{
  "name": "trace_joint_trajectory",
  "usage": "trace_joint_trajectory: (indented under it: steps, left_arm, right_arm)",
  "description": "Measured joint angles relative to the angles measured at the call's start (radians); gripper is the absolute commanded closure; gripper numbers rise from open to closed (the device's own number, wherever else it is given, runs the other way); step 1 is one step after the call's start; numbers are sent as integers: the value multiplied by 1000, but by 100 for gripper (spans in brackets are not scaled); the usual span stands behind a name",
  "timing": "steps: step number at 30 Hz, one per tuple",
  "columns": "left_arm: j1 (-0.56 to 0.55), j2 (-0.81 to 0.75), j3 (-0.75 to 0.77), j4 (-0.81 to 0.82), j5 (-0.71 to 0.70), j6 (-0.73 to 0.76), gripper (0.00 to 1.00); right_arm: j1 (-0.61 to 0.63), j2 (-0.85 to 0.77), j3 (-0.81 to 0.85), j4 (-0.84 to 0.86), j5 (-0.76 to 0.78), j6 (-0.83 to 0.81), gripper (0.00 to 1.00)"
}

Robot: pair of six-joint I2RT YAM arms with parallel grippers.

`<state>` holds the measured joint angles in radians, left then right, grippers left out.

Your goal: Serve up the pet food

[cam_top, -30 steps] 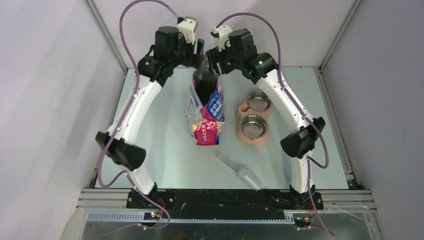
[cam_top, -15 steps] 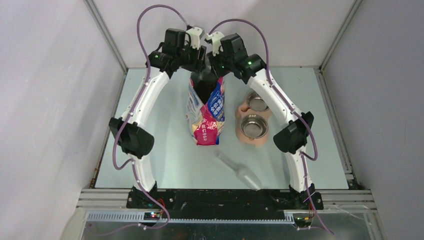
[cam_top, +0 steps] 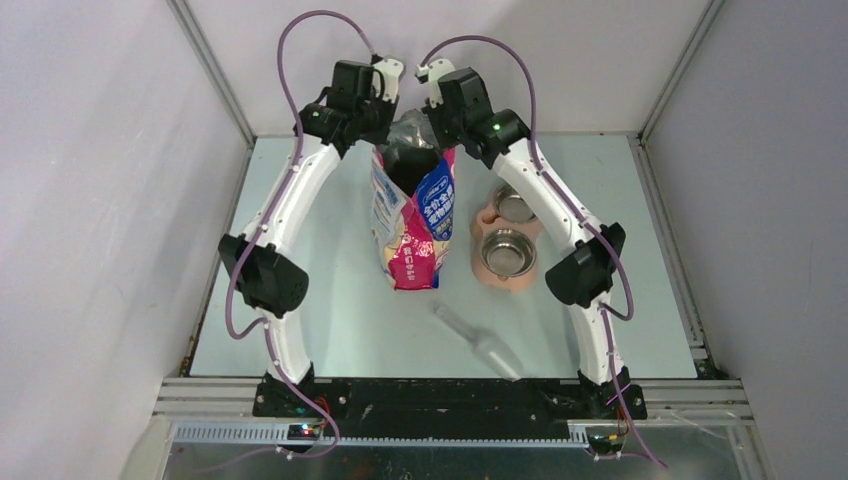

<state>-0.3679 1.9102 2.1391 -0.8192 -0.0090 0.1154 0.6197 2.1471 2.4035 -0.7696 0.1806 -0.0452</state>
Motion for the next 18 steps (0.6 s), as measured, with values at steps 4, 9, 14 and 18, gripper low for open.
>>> trace_joint_trajectory:
  steps: [4, 9, 14, 18]
  left_arm:
    - [10, -3, 0, 1, 28, 9, 46]
    - [53, -48, -4, -3, 113, -15, 33]
    - [78, -198, -87, 14, 140, -37, 30]
    - [103, -369, -209, 69, 148, -45, 29]
  right_arm:
    - [-4, 1, 1, 1, -52, 0, 59]
    - [-19, -31, -20, -13, -206, -8, 39]
    - [-53, -209, -175, -32, -358, -25, 26]
    - [-133, -421, -327, -25, -467, -44, 22]
